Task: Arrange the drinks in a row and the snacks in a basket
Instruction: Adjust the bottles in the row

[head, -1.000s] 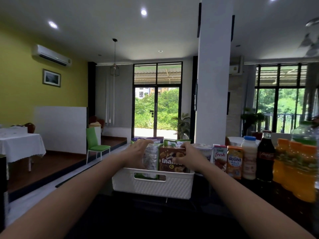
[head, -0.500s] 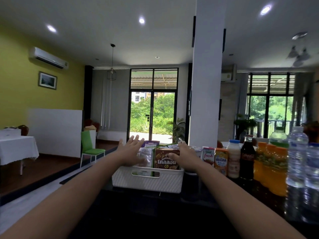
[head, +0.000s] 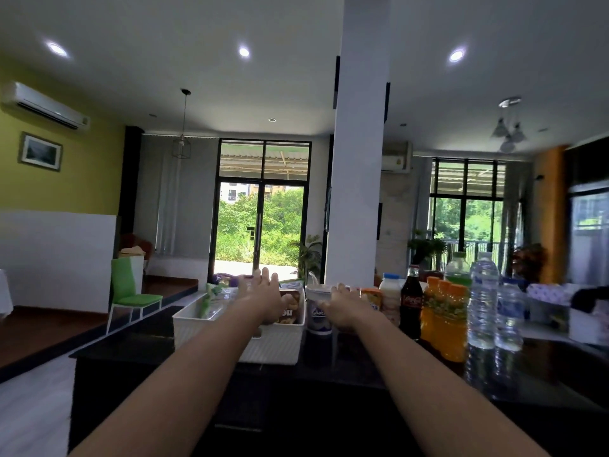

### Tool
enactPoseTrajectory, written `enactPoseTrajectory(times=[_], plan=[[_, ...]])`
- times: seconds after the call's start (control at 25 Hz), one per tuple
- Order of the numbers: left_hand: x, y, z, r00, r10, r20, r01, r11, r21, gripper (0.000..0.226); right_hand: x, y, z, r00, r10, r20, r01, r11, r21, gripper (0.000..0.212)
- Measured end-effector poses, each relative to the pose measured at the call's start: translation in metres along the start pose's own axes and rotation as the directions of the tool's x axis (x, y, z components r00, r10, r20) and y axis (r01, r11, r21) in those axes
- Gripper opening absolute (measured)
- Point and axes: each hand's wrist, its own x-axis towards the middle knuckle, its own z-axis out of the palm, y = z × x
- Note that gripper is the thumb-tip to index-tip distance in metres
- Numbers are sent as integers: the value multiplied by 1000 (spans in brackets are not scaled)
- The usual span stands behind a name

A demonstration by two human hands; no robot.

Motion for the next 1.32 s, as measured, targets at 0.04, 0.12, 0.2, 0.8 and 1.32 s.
enactPoseTrajectory(times=[0.04, 0.12, 0.2, 0.8, 1.32], plan=[[-2, 15, -2, 1000, 19, 0, -19, 1000, 0, 72, -6, 8, -5, 1000, 7, -8, -7, 1000, -6, 71], [-6, 51, -3, 998, 66, 7, -66, 998, -14, 72, -21, 31, -18, 999, 23, -28, -24, 999, -33, 70], [-10, 83, -4, 995, 102, 17, -102, 995, -13, 73, -32, 58, -34, 999, 39, -35, -41, 996, -75, 70], [4, 371, -11, 939, 322, -121, -325, 946, -7, 69, -92, 349, -107, 991, 99, -86, -103, 994, -47, 58], [95, 496, -21, 851, 486, -200, -415, 855, 310, 60, -37, 462, -42, 968, 251, -13, -218, 863, 455, 54]])
